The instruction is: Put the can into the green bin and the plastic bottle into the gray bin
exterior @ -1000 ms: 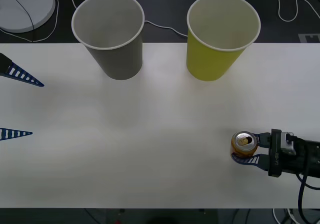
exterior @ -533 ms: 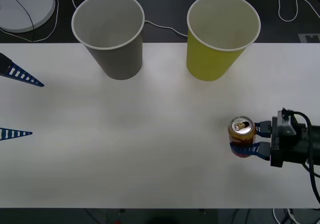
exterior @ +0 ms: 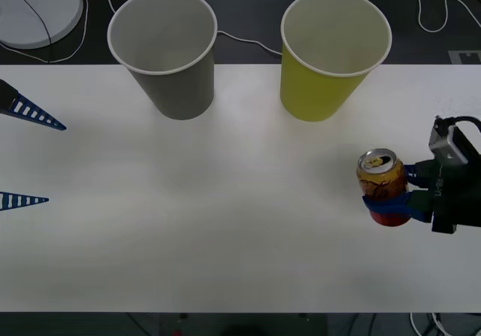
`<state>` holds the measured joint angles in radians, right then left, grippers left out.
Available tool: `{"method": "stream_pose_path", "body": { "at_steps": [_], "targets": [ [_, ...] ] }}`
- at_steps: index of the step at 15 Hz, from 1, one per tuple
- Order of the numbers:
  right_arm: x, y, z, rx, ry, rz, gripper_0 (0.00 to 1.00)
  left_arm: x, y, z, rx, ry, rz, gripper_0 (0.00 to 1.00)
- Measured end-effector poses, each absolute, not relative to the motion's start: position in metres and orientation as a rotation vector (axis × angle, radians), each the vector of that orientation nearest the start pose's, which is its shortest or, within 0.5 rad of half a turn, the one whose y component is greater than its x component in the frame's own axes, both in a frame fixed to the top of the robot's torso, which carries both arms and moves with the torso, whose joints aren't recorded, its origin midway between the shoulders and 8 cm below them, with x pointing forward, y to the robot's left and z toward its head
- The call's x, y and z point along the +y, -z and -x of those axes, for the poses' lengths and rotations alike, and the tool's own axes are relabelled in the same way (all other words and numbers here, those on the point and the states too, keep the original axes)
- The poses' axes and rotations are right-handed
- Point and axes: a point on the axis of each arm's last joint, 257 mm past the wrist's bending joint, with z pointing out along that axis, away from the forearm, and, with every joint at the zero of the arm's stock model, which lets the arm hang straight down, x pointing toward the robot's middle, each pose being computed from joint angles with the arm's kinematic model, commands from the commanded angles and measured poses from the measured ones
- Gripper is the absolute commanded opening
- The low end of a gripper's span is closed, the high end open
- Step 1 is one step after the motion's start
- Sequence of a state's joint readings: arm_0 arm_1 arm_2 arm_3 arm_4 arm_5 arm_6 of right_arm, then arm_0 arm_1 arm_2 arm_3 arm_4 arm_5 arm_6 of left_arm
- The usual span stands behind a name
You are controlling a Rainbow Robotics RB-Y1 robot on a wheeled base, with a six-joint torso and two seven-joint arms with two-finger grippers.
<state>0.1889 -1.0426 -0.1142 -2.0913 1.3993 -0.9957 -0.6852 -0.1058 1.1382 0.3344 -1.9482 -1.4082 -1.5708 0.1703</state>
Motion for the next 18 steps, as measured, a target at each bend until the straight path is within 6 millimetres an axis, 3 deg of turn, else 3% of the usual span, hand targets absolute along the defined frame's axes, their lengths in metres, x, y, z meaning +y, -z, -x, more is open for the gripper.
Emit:
{"method": "stream_pose_path", "body": {
  "at_steps": [5,8,14,18],
  "targets": [
    [-0.232,0.124,-0.352,2.118,-0.472,1.013,0.00,0.299,0.096,-0.356,1.518,0.113,-1.930,1.00],
    [-0.240,0.100,-0.359,2.196,-0.419,0.988,0.00,0.299,0.096,-0.356,1.518,0.113,-1.930,1.00],
    [-0.269,0.045,-0.403,2.237,-0.266,0.994,0.00,0.299,0.096,-0.356,1.518,0.113,-1.930,1.00],
    [-0.264,0.016,-0.444,2.257,-0.214,1.019,0.00,0.299,0.096,-0.356,1.518,0.113,-1.930,1.00]
  ]
}}
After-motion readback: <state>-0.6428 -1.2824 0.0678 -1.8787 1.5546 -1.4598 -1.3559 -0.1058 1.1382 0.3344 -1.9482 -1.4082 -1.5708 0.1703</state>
